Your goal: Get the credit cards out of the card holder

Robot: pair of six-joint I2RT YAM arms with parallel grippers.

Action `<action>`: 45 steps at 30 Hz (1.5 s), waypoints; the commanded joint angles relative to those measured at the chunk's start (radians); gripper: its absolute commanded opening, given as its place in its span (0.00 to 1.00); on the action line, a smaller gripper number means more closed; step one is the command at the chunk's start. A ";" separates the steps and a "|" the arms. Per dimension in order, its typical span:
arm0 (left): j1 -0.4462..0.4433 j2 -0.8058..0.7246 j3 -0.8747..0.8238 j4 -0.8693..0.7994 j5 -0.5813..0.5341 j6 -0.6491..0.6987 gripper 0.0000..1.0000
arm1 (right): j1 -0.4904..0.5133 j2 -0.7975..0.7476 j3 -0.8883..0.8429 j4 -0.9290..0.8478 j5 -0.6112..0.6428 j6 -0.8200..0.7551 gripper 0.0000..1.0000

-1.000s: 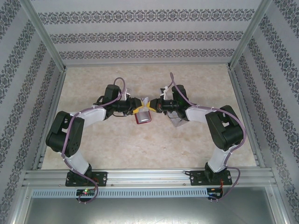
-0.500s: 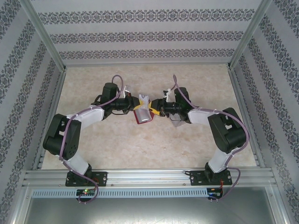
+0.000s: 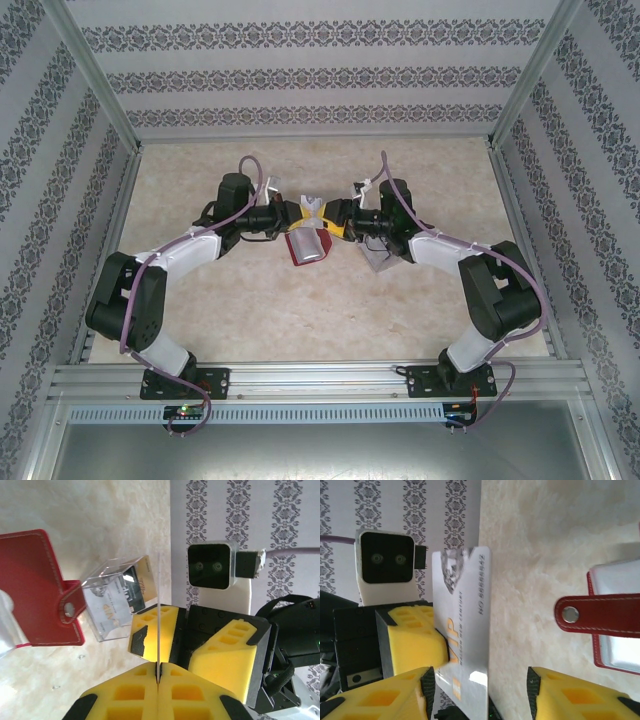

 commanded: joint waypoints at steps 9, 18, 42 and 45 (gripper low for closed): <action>-0.015 -0.027 0.039 0.092 0.027 -0.065 0.05 | -0.012 -0.027 0.061 0.105 -0.026 0.043 0.11; -0.015 -0.042 0.136 -0.399 -0.196 0.187 0.74 | -0.133 -0.116 0.018 -0.206 0.025 -0.250 0.00; -0.014 0.040 0.259 -0.798 -0.518 0.424 0.99 | -0.209 -0.157 0.150 -0.992 0.469 -1.111 0.00; -0.014 0.049 0.265 -0.804 -0.508 0.433 0.99 | -0.210 -0.137 0.149 -0.996 0.478 -1.131 0.00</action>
